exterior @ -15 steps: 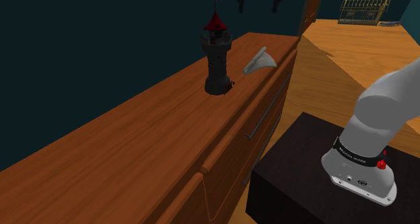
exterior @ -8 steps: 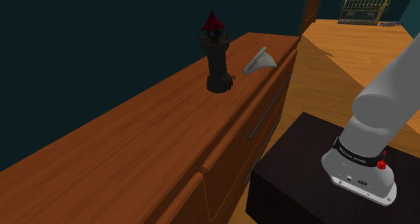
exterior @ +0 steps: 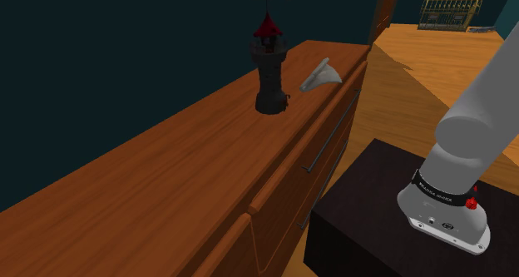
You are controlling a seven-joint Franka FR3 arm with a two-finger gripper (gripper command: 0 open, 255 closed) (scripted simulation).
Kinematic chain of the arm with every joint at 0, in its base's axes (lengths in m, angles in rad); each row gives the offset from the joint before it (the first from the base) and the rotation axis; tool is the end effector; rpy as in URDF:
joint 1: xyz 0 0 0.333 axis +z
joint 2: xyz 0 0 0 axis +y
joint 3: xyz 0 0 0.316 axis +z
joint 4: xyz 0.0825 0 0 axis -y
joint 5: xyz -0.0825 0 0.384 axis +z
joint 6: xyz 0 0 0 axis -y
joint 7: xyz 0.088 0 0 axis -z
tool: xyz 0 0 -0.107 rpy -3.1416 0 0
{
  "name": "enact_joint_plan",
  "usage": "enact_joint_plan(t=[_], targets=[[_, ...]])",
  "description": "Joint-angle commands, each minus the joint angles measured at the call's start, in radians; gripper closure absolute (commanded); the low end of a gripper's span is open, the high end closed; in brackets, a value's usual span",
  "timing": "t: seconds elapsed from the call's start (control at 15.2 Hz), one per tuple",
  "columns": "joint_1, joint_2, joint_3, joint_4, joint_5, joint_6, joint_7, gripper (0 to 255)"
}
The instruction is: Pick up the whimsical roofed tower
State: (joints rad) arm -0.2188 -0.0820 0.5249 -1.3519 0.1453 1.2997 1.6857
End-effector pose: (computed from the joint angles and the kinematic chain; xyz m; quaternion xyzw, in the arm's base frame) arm 0.4606 0.1815 0.7377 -0.7827 0.6204 0.0364 0.0343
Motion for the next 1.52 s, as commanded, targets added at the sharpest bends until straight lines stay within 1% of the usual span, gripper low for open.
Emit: enact_joint_plan(t=[0.0, 0.13, 0.2, 0.79, 1.12, 1.45], targets=[[-0.003, -0.019, -0.005, -0.049, 0.008, 0.032, -0.010, 0], [-0.003, -0.025, -0.006, -0.063, 0.011, 0.041, -0.013, 0], [-0.003, -0.024, -0.006, -0.064, 0.011, 0.042, -0.012, 255], [-0.003, -0.025, -0.006, -0.063, 0.011, 0.041, -0.013, 255], [0.005, 0.033, 0.009, 0.071, -0.015, -0.040, 0.018, 255], [0.026, 0.112, 0.033, 0.235, -0.056, -0.133, 0.057, 255]])
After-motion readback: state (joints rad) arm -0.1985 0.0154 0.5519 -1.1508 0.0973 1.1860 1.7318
